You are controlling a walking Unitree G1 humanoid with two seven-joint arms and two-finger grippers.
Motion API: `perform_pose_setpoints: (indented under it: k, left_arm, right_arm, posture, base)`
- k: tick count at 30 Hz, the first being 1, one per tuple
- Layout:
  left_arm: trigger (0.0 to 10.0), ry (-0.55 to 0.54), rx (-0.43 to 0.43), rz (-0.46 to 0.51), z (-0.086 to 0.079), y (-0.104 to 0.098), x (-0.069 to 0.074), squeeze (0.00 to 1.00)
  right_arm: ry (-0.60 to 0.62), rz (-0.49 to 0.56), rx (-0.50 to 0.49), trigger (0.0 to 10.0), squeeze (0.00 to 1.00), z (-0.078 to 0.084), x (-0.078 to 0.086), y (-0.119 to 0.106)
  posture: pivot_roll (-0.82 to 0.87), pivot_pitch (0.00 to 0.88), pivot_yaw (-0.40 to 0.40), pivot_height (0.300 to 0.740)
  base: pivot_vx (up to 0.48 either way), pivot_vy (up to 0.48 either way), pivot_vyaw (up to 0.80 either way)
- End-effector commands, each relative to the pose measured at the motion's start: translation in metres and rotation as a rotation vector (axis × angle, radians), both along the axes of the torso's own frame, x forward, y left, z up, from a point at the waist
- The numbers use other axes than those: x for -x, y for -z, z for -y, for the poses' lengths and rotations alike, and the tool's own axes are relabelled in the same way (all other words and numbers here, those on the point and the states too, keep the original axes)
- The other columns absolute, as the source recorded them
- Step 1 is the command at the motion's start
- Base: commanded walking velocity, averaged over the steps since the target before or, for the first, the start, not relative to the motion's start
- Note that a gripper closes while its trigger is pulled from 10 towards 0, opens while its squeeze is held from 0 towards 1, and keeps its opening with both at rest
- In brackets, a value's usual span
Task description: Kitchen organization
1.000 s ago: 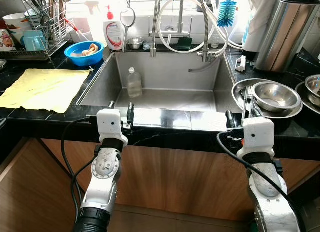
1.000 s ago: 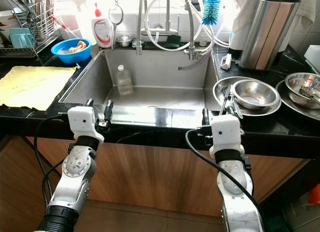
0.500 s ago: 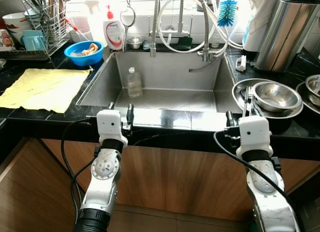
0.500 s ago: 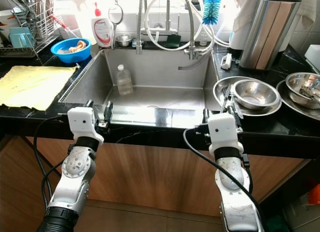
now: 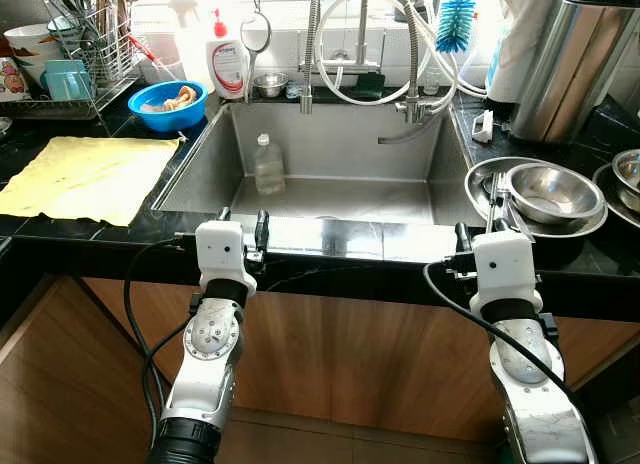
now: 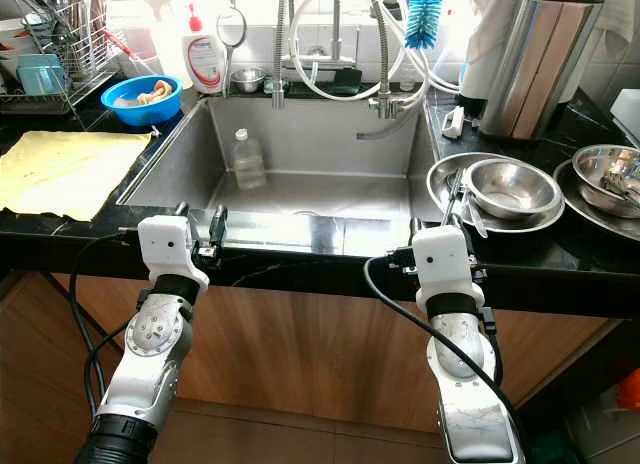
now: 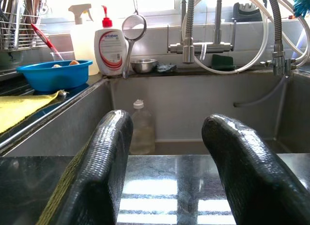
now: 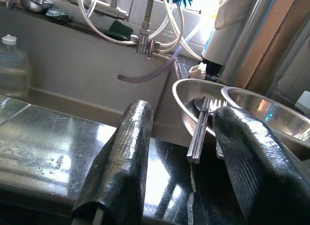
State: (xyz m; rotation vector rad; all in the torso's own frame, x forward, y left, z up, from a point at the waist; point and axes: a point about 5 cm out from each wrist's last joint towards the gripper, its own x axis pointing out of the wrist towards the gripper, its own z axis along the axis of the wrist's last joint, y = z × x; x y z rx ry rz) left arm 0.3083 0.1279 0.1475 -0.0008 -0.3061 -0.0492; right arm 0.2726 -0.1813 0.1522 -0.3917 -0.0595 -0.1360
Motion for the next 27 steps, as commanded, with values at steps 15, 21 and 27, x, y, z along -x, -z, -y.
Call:
perform_pose_setpoints:
  k: [15,21,27]
  left_arm:
    - [10.0,-0.001,-0.002,0.009,-0.0019,-0.0041,0.0018,0.00]
    - [10.0,-0.001,-0.002,0.009,-0.0021,-0.0042,0.0017,0.00]
    - [10.0,-0.002,0.003,0.014,-0.0015,-0.0050,0.0015,0.00]
  right_arm:
    - [0.004,0.000,-0.010,0.0,0.00,-0.0014,-0.0031,-0.0014]
    - [0.003,0.001,-0.011,0.0,0.00,-0.0017,-0.0033,-0.0017]
    - [-0.008,0.032,-0.021,0.0,0.00,-0.0036,-0.0041,-0.0063]
  posture:
    - [-0.19,0.000,0.051,0.740]
    - [-0.19,0.000,0.051,0.740]
    - [-0.19,0.000,0.051,0.740]
  base:
    - [0.000,0.000,0.00]
    - [0.000,0.000,0.00]
    - [0.000,0.000,0.00]
